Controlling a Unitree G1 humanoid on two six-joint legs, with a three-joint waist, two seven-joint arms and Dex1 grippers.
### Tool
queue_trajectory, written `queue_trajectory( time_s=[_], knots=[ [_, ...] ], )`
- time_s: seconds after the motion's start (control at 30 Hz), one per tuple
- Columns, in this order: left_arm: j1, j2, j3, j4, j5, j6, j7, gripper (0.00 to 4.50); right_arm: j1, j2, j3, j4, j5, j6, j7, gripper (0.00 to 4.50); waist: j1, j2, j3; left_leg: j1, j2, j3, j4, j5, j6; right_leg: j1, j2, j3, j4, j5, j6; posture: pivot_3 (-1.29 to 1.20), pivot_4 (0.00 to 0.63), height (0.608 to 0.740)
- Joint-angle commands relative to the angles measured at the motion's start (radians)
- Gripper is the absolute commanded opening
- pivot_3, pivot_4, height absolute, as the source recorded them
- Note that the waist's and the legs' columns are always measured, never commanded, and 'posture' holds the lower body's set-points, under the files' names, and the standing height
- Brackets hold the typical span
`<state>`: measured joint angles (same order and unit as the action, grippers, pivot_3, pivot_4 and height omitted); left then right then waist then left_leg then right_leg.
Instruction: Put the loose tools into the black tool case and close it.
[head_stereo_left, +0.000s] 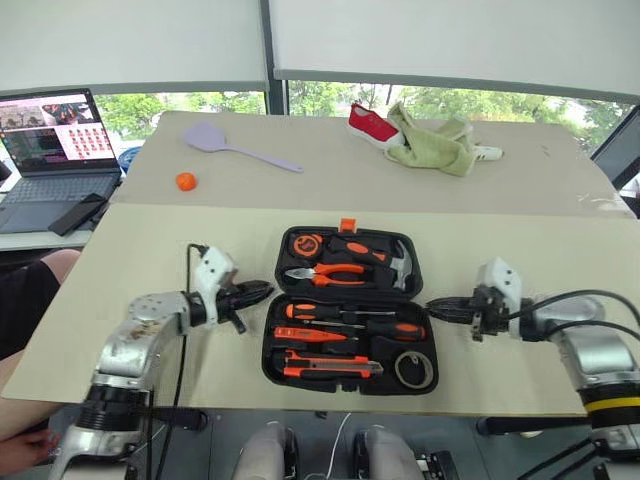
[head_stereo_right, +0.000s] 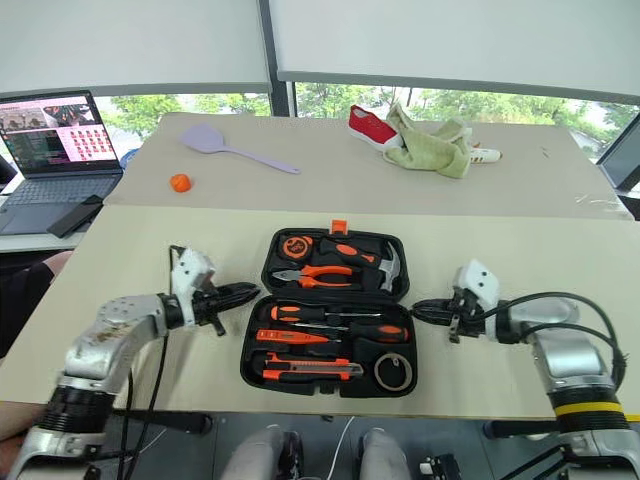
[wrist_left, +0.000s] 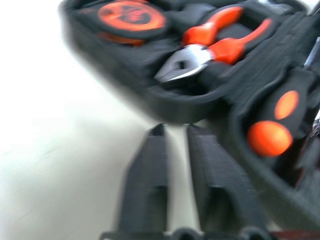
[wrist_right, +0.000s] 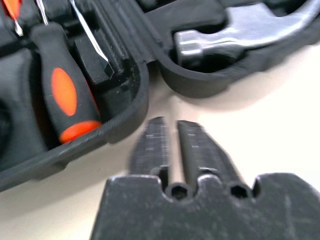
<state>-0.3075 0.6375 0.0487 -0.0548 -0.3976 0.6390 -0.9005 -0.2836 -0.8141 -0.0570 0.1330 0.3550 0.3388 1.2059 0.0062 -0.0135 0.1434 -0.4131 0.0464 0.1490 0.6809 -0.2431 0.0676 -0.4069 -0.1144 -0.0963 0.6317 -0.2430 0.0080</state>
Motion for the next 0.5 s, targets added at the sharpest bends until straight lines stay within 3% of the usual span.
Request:
queue_trajectory(
  time_s=[0.03,0.13,0.2,0.37,0.5],
  knots=[
    [-0.089,0.044,0.073,-0.058,-0.144,0.215,-0.016,2.32,-0.08,-0.049,-0.067,-0.094,0.085,0.24,-0.07,2.16,-0.003,0.0,0.0,0.0,0.0,0.0,0.0,0.0,0.0,0.0,0.0,0.0,0.0,0.0,0.0,0.0,0.15,0.74],
    [-0.204,0.049,0.073,-0.009,-0.212,0.392,0.001,3.49,-0.184,-0.089,-0.021,-0.1,0.076,0.495,-0.159,3.22,-0.001,0.0,0.0,0.0,0.0,-0.001,0.0,0.0,0.0,0.001,0.0,0.0,0.001,0.0,0.0,0.0,0.15,0.74],
    [-0.284,0.024,0.033,0.059,-0.176,0.44,0.057,4.21,-0.271,-0.077,0.01,-0.053,0.093,0.61,-0.169,3.86,0.0,0.0,0.0,0.0,-0.001,-0.001,0.0,0.0,0.0,0.0,0.0,0.0,0.001,0.0,0.0,0.0,0.15,0.74],
    [-0.398,-0.051,-0.036,0.217,-0.066,0.382,0.164,4.21,-0.441,0.002,0.095,0.096,0.017,0.699,-0.265,3.86,-0.001,0.0,0.0,0.0,-0.002,-0.001,0.0,0.0,0.0,0.001,0.0,0.0,0.0,0.0,0.0,0.0,0.15,0.74],
    [-0.45,-0.109,-0.029,0.313,-0.036,0.339,0.212,4.21,-0.528,0.074,0.13,0.221,-0.041,0.658,-0.333,3.86,-0.004,-0.001,0.0,-0.004,-0.002,0.002,0.0,0.001,-0.001,-0.004,0.0,0.001,0.0,0.0,0.0,0.0,0.15,0.74]
  ],
)
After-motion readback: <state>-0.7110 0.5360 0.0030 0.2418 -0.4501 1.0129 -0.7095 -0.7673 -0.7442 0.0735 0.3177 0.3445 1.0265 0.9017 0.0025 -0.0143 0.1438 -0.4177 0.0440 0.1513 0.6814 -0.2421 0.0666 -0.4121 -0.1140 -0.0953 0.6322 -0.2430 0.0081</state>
